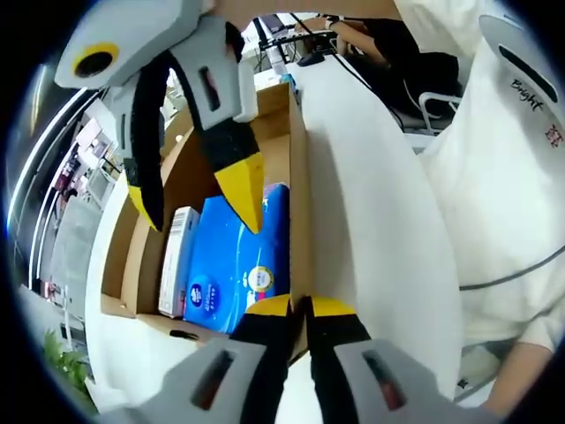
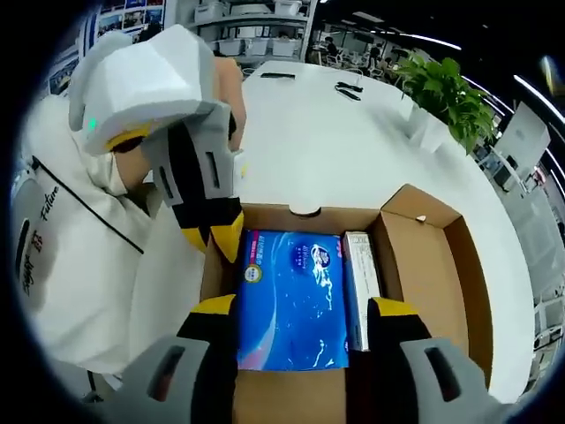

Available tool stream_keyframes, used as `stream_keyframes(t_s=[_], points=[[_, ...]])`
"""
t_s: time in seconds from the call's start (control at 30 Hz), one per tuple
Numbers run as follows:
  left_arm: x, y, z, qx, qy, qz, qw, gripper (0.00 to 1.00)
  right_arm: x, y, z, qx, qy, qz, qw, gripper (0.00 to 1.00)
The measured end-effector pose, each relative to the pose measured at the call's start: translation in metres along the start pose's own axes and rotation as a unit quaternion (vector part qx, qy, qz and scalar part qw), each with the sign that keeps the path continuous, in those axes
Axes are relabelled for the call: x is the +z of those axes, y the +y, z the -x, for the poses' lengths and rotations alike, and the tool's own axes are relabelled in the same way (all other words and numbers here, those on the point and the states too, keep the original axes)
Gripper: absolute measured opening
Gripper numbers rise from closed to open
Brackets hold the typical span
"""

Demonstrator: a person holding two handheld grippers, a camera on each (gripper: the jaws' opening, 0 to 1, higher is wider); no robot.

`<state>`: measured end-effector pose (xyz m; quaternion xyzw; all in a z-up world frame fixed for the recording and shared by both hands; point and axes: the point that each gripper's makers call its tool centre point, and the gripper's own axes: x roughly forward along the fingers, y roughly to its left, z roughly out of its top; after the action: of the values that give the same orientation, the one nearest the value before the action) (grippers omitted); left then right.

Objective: Operate the shoe box by opening the lid, removing the specified soft item, and placing it in the target area until the item is outside and the box remains undamaged.

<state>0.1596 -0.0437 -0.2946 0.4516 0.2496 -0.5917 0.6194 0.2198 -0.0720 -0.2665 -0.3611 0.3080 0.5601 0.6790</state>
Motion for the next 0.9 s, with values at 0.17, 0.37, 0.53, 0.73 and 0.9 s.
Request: stream_keyframes(t_s=[0.17, 0.37, 0.53, 0.73, 0.9], points=[[0.000, 0.000, 0.000, 0.000, -0.001, -0.001, 1.0000, 0.05, -0.005, 0.005, -0.013, 0.016, 0.015, -0.002, 0.9998, 0.60], [0.000, 0.000, 0.000, 0.000, -0.001, 0.002, 1.0000, 0.05, -0.008, 0.005, -0.021, 0.023, 0.027, -0.001, 0.9994, 0.61], [0.000, 0.000, 0.000, 0.000, -0.002, 0.001, 1.0000, 0.05, -0.011, 0.008, -0.029, 0.039, 0.041, 0.002, 0.9984, 0.62], [-0.001, 0.001, 0.000, 0.000, -0.004, 0.002, 1.0000, 0.05, -0.017, 0.009, -0.031, 0.044, 0.058, 0.010, 0.9973, 0.63], [-0.001, 0.001, 0.000, 0.001, -0.004, 0.002, 1.0000, 0.05, -0.018, 0.008, -0.032, 0.045, 0.060, 0.007, 0.9972, 0.63]])
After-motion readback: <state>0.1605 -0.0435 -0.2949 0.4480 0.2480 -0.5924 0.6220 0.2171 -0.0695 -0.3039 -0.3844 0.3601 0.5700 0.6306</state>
